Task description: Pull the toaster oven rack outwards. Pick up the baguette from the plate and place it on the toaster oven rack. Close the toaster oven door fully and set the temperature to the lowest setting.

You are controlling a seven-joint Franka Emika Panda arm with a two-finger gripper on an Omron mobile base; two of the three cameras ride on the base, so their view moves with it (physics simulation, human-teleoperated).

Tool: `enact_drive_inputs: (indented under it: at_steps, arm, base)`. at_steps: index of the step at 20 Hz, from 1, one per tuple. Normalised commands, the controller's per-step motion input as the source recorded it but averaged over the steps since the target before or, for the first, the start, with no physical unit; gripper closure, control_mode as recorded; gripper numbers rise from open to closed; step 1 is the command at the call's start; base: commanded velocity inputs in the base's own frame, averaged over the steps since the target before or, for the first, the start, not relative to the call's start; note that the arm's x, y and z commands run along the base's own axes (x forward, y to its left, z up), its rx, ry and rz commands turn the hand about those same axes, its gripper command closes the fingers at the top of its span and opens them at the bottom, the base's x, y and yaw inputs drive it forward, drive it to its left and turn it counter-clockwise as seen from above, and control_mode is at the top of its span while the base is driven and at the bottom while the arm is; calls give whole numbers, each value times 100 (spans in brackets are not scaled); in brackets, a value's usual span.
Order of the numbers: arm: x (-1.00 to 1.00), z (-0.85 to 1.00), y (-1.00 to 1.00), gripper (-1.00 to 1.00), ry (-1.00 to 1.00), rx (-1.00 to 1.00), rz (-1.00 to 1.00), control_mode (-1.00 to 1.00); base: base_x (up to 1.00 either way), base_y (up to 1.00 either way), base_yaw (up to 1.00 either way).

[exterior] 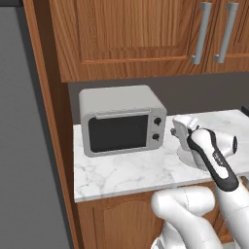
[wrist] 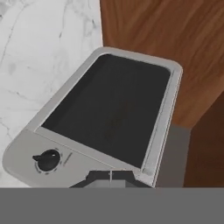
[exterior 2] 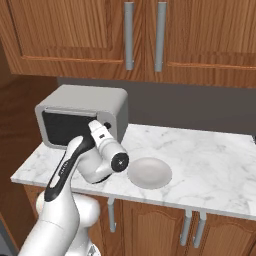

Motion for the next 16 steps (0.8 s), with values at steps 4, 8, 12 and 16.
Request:
enact_drive_inputs:
  at_steps: [4,8,12,16]
  arm:
    - [35,-54,-15,100,8,0,0,-100]
    - [27,-54,-4,100,1,0,0,-100]
    - [33,-37,0,100,-1,0,3,-100]
    - [47,-17,4,100,-10,0,7,-100]
  base:
    - [0,0,0]
    - [0,0,0]
    - [0,0,0]
    - [0,0,0]
